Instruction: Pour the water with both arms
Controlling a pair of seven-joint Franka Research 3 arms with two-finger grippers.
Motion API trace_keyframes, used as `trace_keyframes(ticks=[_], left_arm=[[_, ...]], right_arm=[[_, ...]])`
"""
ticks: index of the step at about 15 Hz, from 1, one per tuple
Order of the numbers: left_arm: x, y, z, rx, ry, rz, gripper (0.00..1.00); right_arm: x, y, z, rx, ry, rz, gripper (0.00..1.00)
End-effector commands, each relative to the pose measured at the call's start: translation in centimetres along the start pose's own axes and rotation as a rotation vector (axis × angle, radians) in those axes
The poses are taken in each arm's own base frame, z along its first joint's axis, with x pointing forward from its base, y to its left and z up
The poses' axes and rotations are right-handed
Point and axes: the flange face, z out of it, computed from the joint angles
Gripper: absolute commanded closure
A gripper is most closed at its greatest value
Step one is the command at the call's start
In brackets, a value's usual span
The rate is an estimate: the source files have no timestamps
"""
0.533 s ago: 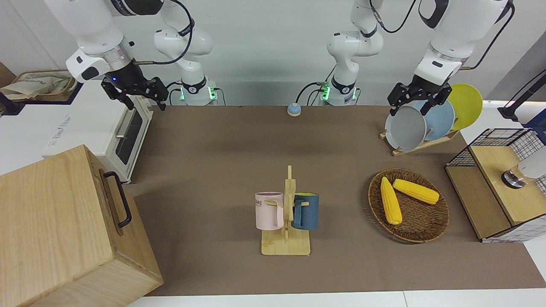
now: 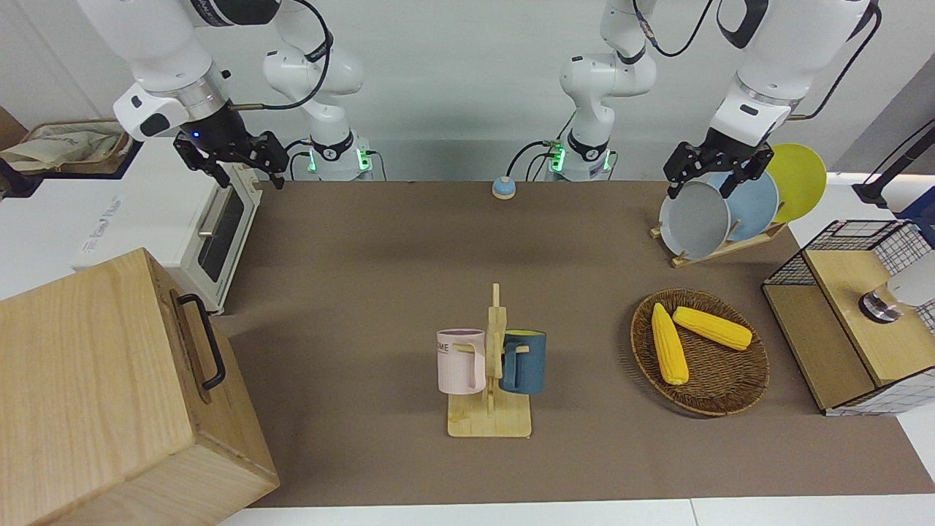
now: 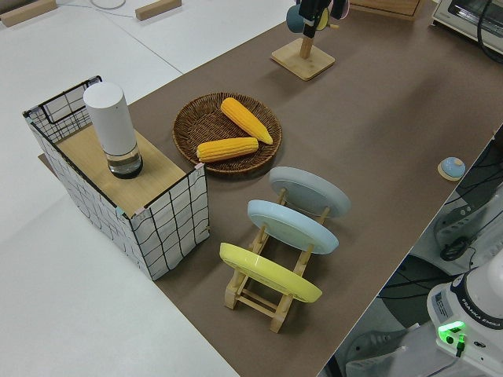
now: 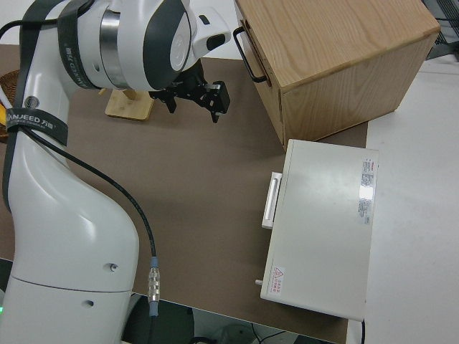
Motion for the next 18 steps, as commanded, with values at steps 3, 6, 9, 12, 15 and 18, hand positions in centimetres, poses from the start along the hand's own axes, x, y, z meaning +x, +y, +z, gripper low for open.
trace_keyframes(ticks=[3,6,9,12,15,18], left_arm=[[0.5,0.2,0.6,-0.013,-0.004,-0.008,0.0],[0.5,0.2,0.6,-0.013,-0.006,-0.007,0.0],[0.5,0.1,0.6,-0.013,-0.006,-0.007,0.0],[0.5,-0.8,0.5,-0.011,-0.005,-0.013,0.0],[1.0,-3.0,1.1,-0.008,-0.013,-0.007,0.0],[1.2,-6.7,1.3,0.001,-0.01,0.013,0.0]], right_arm=[[-0.9,-2.0,-0.1,0.02,-0.001,-0.048,0.011],[-1.0,-3.3,0.5,0.016,-0.013,-0.074,0.013],[-0.9,-6.6,1.9,0.012,-0.02,-0.127,0.011],[-0.8,-9.5,4.6,0.006,-0.025,-0.148,0.011],[-0.2,-13.4,7.6,0.007,-0.018,-0.203,0.013],[0.7,-17.2,9.9,0.02,0.016,-0.211,0.013]])
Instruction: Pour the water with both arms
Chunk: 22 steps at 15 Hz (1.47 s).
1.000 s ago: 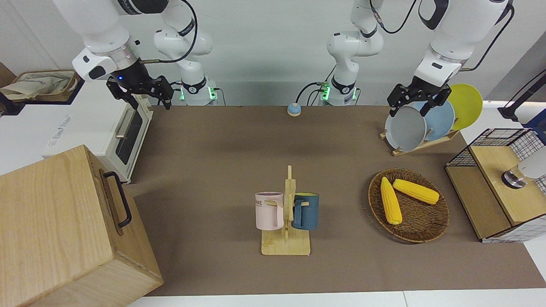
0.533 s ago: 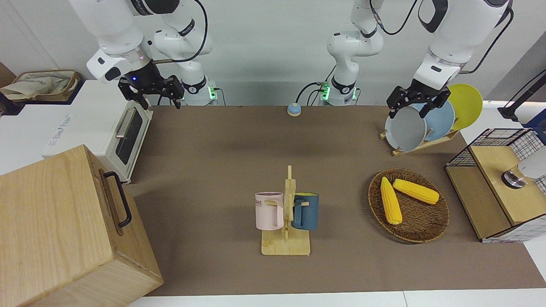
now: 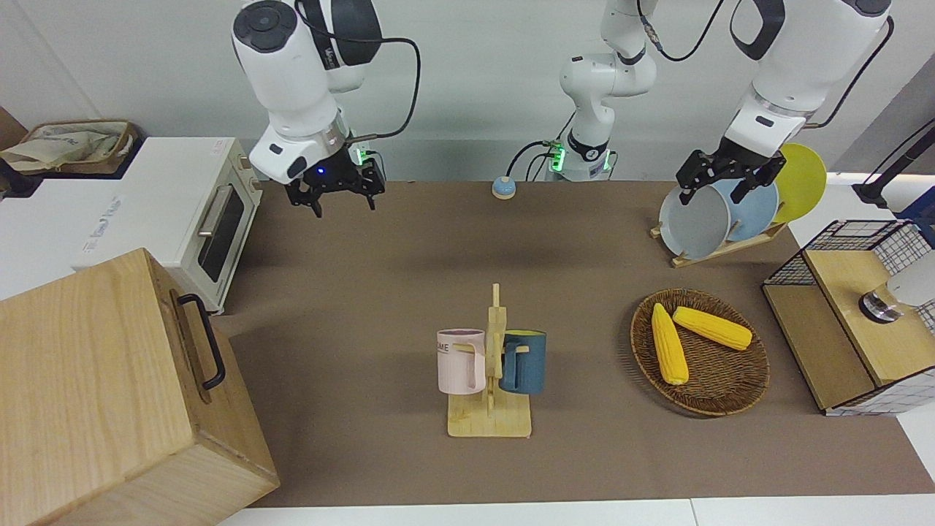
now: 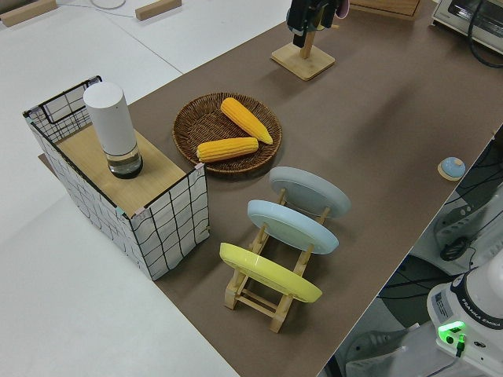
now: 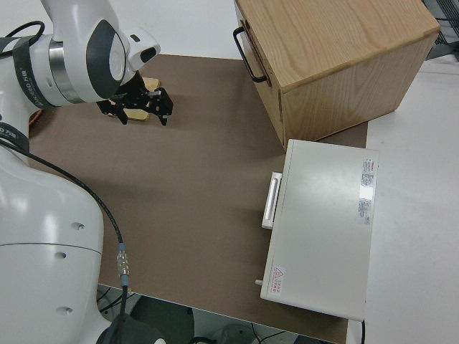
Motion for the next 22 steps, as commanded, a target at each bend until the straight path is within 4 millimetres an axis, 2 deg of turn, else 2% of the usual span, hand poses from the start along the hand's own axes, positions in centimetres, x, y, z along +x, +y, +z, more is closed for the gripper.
trace_keyframes(ticks=[1,4,6,9,11,13,14,17,19,22], left_arm=[[0.5,-4.7,0.1,0.003,0.017,0.027,0.0],[0.7,-10.2,0.6,0.009,0.036,0.053,0.0],[0.2,-14.5,0.7,0.016,0.051,0.067,0.0],[-0.9,-19.9,0.7,0.032,0.081,0.104,0.0],[-1.2,-23.2,1.3,0.047,0.099,0.126,0.0],[-1.6,-25.5,1.1,0.059,0.14,0.111,0.0],[-1.6,-26.6,1.4,0.067,0.155,0.094,0.0],[-0.9,-27.8,0.9,0.095,0.244,0.076,0.0],[-1.3,-30.8,1.2,0.091,0.311,0.023,0.0],[-1.4,-33.7,2.6,0.062,0.375,0.077,0.0]], right_arm=[[2.0,-3.9,2.9,0.029,0.045,-0.003,0.013],[4.1,-6.9,6.2,0.041,0.087,-0.033,0.013],[5.4,-8.7,7.8,0.048,0.145,-0.05,0.013],[7.3,-10.1,9.7,0.068,0.224,-0.067,0.013],[8.3,-11.0,11.0,0.018,0.289,-0.109,0.013],[9.0,-12.1,11.9,-0.036,0.346,-0.161,0.013],[9.4,-11.9,12.1,-0.046,0.368,-0.17,0.013],[10.7,-11.3,11.9,-0.116,0.477,-0.227,0.013],[11.1,-11.0,12.2,-0.153,0.499,-0.25,0.015],[11.8,-10.9,12.1,-0.145,0.537,-0.249,0.025]])
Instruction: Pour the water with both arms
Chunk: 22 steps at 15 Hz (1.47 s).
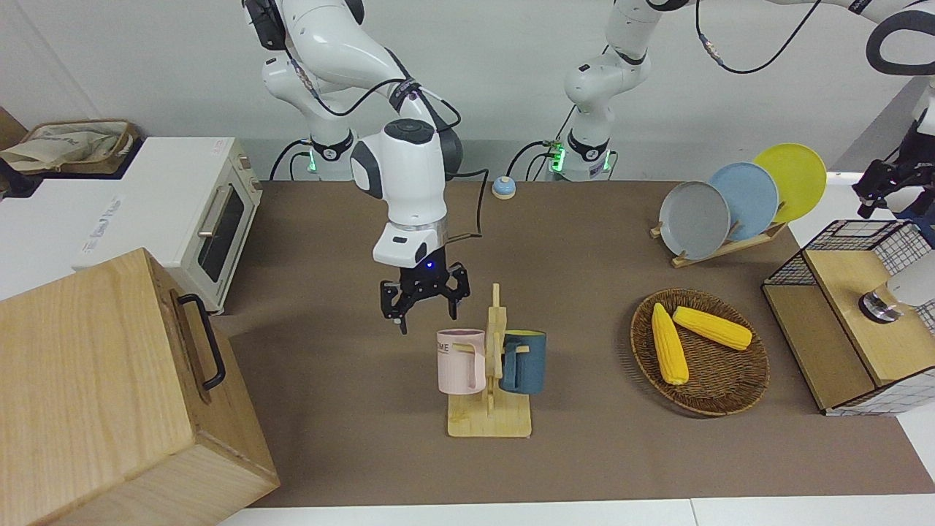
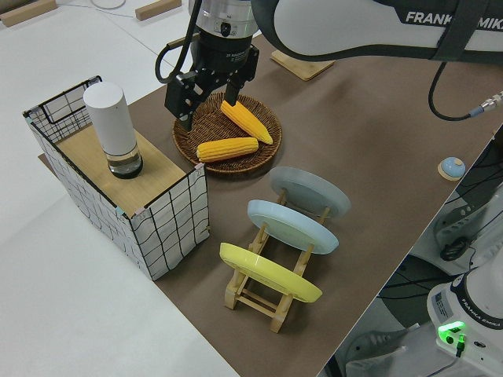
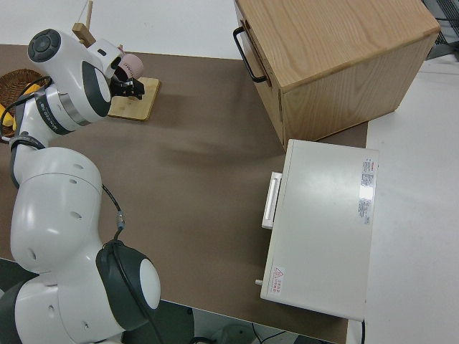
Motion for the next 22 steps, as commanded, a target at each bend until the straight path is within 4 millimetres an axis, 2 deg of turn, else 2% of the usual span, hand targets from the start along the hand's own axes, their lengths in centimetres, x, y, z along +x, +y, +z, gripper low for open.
trace_keyframes(ticks=[1,4,6,9,11,13,16,17,19,22], left_arm=[[-1.2,-4.5,1.5,-0.023,0.09,0.018,0.0],[-1.4,-6.3,3.1,-0.045,0.181,-0.015,0.0],[-1.2,-7.0,4.1,-0.049,0.237,-0.027,0.0],[-0.5,-6.3,6.1,-0.048,0.308,-0.064,0.0],[-0.1,-5.5,7.3,-0.065,0.357,-0.099,0.0],[0.1,-4.9,8.3,-0.068,0.367,-0.101,0.0],[0.3,-5.1,9.4,-0.051,0.378,-0.036,0.0],[0.4,-5.1,9.5,-0.054,0.393,-0.036,0.0],[0.5,-5.0,9.8,-0.063,0.415,-0.036,0.0],[0.7,-5.1,10.5,-0.064,0.429,-0.049,0.0]], right_arm=[[1.2,1.1,0.3,-0.008,0.067,0.011,0.028],[1.5,1.4,0.5,-0.004,0.093,0.014,0.103],[1.9,1.6,0.5,0.0,0.106,0.018,0.113],[2.3,1.6,0.5,0.001,0.112,0.019,0.23],[2.2,1.5,0.6,0.002,0.111,0.019,0.378],[2.6,1.1,1.0,0.006,0.114,0.017,0.475],[3.3,0.9,1.1,0.01,0.128,0.022,0.482],[3.3,0.9,1.2,0.011,0.128,0.023,0.521],[3.3,0.8,1.2,0.011,0.127,0.02,0.65],[3.4,0.9,1.3,0.011,0.128,0.022,0.914]])
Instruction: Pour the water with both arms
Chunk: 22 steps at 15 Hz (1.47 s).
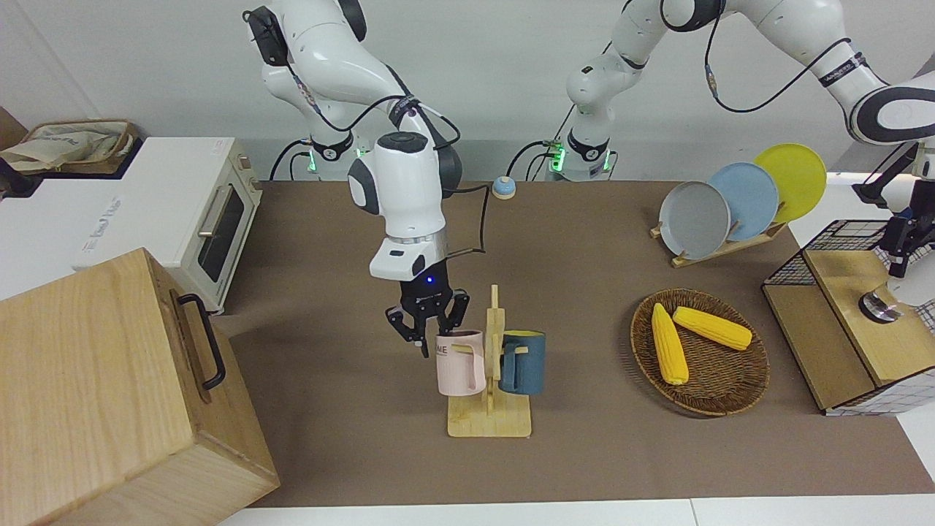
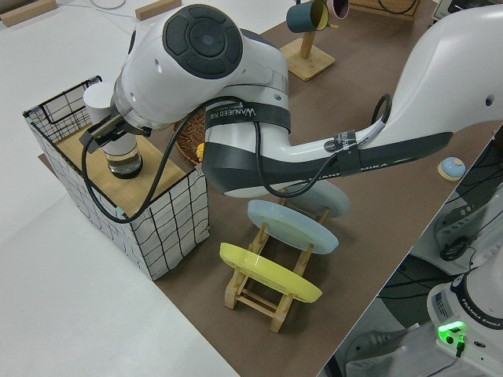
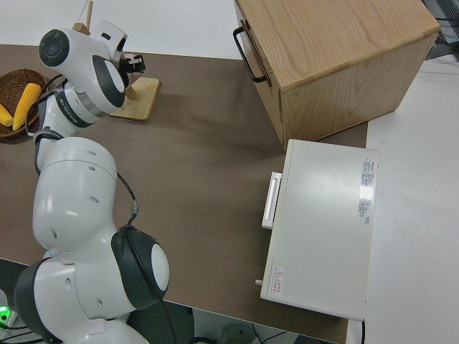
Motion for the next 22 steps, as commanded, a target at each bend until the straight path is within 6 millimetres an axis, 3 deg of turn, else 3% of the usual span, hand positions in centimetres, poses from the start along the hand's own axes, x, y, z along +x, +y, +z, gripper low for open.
trace_keyframes(ticks=[1,8,9,11,12,13,22], left_arm=[[-0.2,0.1,0.9,0.012,0.037,0.002,0.0],[-0.8,-0.3,2.3,0.002,0.049,-0.032,0.01],[-0.8,-0.3,2.4,0.002,0.047,-0.035,0.11],[-0.9,-0.5,2.4,0.002,0.046,-0.04,0.67],[-0.9,-0.5,2.4,0.003,0.046,-0.042,0.87],[-0.9,-0.6,2.3,0.004,0.047,-0.044,1.0],[1.7,-0.3,-0.3,0.043,0.047,-0.064,1.0]], right_arm=[[0.5,-0.1,0.3,-0.008,0.019,-0.002,0.975],[0.5,-0.3,0.3,-0.01,0.02,-0.009,1.0],[0.5,-0.4,0.2,-0.012,0.021,-0.013,1.0],[0.5,-0.4,0.1,-0.025,0.018,-0.028,1.0],[0.5,-0.5,0.1,-0.032,0.017,-0.041,1.0],[0.5,-0.3,0.0,-0.04,0.019,-0.047,1.0],[0.5,1.1,-0.8,-0.069,-0.013,-0.05,1.0]])
